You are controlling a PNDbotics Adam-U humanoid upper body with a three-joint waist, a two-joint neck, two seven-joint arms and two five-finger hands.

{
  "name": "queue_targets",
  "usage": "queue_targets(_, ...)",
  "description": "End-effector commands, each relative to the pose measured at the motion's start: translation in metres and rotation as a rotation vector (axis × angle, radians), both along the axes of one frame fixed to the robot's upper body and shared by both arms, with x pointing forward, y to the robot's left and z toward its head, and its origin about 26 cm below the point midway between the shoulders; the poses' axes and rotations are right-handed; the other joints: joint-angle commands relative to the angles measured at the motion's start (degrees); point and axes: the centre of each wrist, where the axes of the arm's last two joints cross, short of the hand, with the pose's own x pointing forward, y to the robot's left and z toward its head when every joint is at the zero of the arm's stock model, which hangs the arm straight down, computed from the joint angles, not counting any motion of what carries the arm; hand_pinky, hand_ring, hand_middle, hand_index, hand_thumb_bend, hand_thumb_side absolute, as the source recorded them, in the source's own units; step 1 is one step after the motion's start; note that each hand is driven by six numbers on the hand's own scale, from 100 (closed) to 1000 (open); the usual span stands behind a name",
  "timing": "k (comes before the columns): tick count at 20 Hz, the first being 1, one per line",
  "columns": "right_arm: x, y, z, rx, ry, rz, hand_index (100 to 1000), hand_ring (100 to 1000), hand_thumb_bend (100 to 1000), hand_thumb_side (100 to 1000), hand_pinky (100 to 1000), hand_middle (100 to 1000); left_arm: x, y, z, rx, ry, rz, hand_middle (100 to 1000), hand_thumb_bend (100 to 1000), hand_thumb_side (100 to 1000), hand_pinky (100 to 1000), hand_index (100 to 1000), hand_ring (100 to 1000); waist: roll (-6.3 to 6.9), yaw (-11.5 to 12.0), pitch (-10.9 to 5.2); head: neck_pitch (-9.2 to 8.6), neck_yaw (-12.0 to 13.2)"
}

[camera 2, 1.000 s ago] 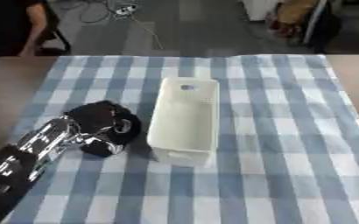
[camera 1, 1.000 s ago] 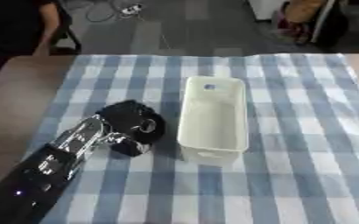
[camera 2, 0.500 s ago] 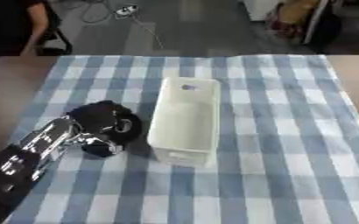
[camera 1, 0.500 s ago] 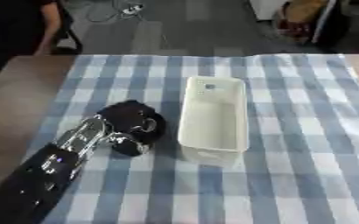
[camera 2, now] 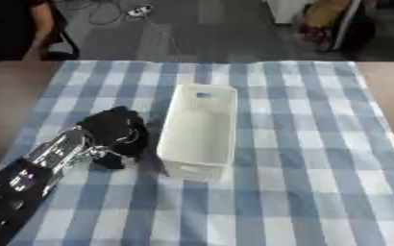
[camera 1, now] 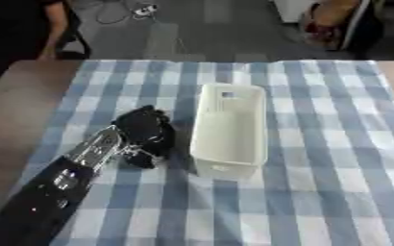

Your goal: Pick up objects on the table and place them in the box.

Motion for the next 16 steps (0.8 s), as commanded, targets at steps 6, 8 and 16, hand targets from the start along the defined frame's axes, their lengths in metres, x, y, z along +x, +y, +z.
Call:
queue_targets(6,-0.001,-0.002,0.006,-0.007,-0.019,-0.002,991,932,100,612,944,929,-0.002,0.021,-0.011,-0.134,-0.076,0.082,810,100,216,1000,321,943,-0.36,0.2,-0.36,-0.57,0.2)
queue_targets(8,-0.001,-0.002,0.006,-0.007,-0.019,-0.003,991,932,100,612,944,929,-0.003,0.025,-0.008,-0.17,-0.071,0.106,814,100,225,1000,315,939,-0.33,0.2,-0.42,-0.61,0.2)
queue_targets(16,-0.001,-0.002,0.006,-0.005,-0.019,-0.005,991,933,100,612,944,929,-0.013,0.032,0.005,-0.411,-0.055,0.212,853,100,268,969,307,923,-0.33,0.3,-0.39,-0.85,-0.1)
